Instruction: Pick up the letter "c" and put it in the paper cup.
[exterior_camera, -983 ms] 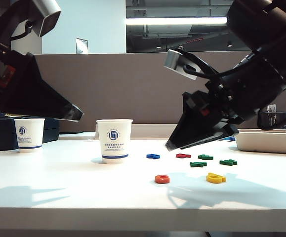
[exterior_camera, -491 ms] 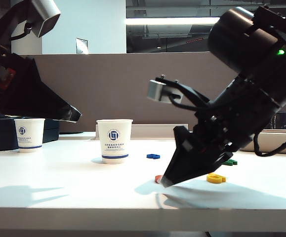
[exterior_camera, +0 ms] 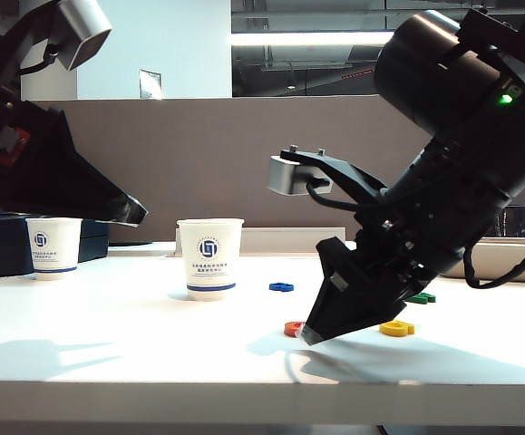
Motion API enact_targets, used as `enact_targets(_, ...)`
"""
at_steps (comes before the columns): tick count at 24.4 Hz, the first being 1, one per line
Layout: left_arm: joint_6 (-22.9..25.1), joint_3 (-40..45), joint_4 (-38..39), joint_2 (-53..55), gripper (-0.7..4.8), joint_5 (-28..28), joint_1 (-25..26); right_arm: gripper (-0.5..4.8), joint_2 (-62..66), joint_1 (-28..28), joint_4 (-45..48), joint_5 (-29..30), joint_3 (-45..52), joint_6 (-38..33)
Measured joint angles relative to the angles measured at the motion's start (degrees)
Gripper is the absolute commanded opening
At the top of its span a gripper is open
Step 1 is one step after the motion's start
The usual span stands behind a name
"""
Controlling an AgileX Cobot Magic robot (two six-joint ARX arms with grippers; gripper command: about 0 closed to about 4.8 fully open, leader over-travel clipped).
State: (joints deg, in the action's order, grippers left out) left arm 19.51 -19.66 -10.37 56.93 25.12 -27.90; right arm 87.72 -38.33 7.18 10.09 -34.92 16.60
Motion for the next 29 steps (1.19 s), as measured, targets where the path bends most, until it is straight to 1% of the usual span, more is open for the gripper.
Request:
enact_targets(12,0.0,0.0,-0.11,0.0,1.52,-0.13,0.0,1.8,3.37,0.0,4.55,-0.07,-0.48,-0.15)
enact_targets(29,-0.02,0.0,-0.66,0.0,1.52,-0.92,-0.02,1.78,4.0,0.02,6.62,-2.19,-0.5,-0.26)
